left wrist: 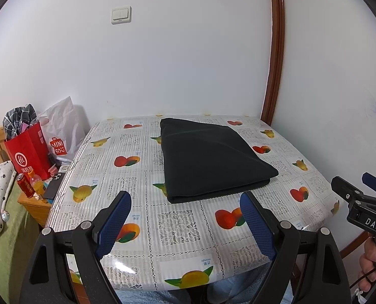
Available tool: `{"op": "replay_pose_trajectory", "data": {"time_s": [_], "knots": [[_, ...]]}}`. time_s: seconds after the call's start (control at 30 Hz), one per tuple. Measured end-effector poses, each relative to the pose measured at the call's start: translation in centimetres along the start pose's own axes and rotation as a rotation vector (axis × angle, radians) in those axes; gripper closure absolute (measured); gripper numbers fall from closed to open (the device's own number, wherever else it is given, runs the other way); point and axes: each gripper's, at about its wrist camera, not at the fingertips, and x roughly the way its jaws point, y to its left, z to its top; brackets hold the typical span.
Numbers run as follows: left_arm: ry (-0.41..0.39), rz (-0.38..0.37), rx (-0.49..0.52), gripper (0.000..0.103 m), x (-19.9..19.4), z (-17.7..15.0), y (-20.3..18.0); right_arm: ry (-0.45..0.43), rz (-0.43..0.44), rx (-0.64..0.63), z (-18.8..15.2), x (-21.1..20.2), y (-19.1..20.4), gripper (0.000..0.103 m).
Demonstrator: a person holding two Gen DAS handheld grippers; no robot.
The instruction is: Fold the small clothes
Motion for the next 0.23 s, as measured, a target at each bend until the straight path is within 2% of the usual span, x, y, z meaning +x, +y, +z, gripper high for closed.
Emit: {"op": "replay_pose_trajectory", "data": {"time_s": [0.23], "knots": [[-0.009, 0.002, 0.006, 0.016, -0.03, 0.18, 0.30, -0.004, 0.003, -0.003, 0.05, 0.02, 0.03, 0.000]]}}
